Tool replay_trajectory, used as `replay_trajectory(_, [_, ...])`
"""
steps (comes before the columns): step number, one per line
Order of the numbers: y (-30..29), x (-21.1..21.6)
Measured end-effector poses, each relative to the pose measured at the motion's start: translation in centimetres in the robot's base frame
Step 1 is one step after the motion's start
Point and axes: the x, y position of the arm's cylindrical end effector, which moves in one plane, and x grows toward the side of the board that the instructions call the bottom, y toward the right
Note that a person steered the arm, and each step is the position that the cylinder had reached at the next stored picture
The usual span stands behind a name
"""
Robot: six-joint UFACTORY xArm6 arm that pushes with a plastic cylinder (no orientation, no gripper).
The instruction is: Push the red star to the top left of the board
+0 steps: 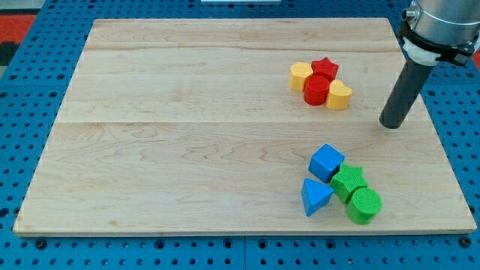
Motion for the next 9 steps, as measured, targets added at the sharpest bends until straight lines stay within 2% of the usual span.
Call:
replay_trajectory(1, [0.0, -0.9])
replay_trajectory(3, [-5.5, -3.3])
replay_trajectory(4, [-4.7, -3.5])
replay_trajectory(5, [-1.6, -6.5])
replay_trajectory(6, [-4.9, -10.0])
replay_trajectory(8, [-19.5, -11.7])
replay_trajectory(9, [-16.9, -14.7])
